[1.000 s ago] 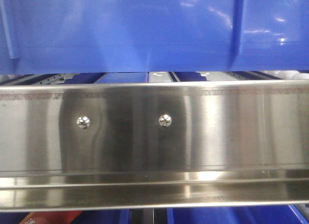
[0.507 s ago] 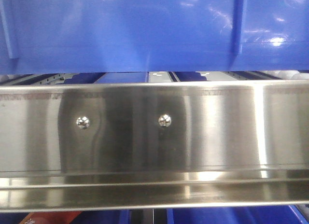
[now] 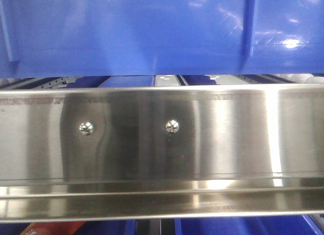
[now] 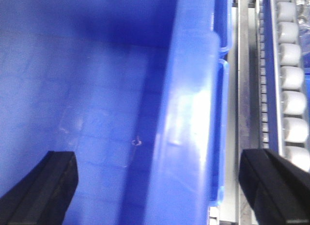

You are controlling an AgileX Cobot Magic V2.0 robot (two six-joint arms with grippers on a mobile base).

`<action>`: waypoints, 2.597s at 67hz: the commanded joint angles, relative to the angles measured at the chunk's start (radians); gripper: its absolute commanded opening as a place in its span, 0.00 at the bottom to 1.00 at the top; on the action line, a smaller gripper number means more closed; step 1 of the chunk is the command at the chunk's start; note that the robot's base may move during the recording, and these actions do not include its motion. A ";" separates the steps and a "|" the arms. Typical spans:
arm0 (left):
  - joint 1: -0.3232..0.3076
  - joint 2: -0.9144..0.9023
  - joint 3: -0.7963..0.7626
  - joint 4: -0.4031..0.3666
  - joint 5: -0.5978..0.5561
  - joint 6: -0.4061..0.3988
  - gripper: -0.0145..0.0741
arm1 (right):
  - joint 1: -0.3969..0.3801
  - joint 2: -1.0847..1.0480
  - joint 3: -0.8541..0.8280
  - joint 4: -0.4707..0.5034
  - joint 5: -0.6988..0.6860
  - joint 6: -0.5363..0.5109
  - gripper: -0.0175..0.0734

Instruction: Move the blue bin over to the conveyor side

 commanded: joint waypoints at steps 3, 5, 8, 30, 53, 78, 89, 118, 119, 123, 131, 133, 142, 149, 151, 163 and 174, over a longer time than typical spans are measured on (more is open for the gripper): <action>0.002 0.000 0.002 -0.007 -0.008 0.015 0.78 | 0.002 -0.006 0.000 0.025 -0.013 -0.004 0.81; 0.002 0.000 0.002 -0.005 -0.008 0.015 0.78 | 0.002 -0.006 -0.004 0.028 -0.013 -0.004 0.81; 0.002 0.000 0.002 -0.002 -0.008 0.015 0.78 | 0.002 -0.002 -0.007 0.028 -0.013 -0.004 0.81; 0.006 0.000 -0.008 0.000 -0.008 0.015 0.78 | 0.002 0.003 -0.009 0.021 -0.013 0.033 0.81; 0.006 0.044 -0.025 -0.064 -0.008 0.033 0.78 | 0.012 0.003 -0.009 -0.035 -0.013 0.070 0.81; 0.006 0.055 -0.025 -0.067 -0.008 0.033 0.78 | 0.022 0.003 -0.009 -0.035 -0.013 0.072 0.81; 0.006 0.055 -0.025 -0.067 -0.008 0.033 0.78 | 0.022 0.005 -0.009 -0.035 -0.013 0.072 0.81; 0.006 0.055 -0.025 -0.042 -0.008 0.035 0.78 | 0.022 0.026 -0.009 -0.035 -0.013 0.072 0.81; 0.006 0.055 -0.025 -0.042 -0.008 0.035 0.78 | 0.022 0.026 -0.009 -0.035 -0.013 0.072 0.81; 0.006 0.055 -0.025 -0.042 -0.008 0.035 0.78 | 0.022 0.026 -0.009 -0.035 -0.013 0.072 0.81; 0.006 0.053 -0.025 -0.042 -0.008 0.035 0.78 | 0.022 0.026 -0.009 -0.035 -0.013 0.072 0.81; 0.006 0.053 -0.025 -0.042 -0.008 0.035 0.78 | 0.022 0.026 -0.009 -0.035 -0.013 0.072 0.81; 0.006 0.044 -0.036 -0.042 -0.008 0.035 0.78 | 0.022 0.026 -0.009 -0.035 -0.013 0.072 0.81; 0.006 0.041 -0.048 -0.042 -0.008 0.035 0.78 | 0.022 0.026 -0.009 -0.035 -0.013 0.072 0.81; 0.006 0.041 -0.048 -0.042 -0.008 0.035 0.78 | 0.022 0.026 -0.009 -0.035 -0.013 0.072 0.81; 0.006 0.041 -0.048 -0.042 -0.008 0.035 0.78 | 0.022 0.026 -0.009 -0.035 -0.013 0.072 0.81; 0.006 0.041 -0.048 -0.042 -0.008 0.035 0.78 | 0.022 0.026 -0.009 -0.035 -0.013 0.072 0.81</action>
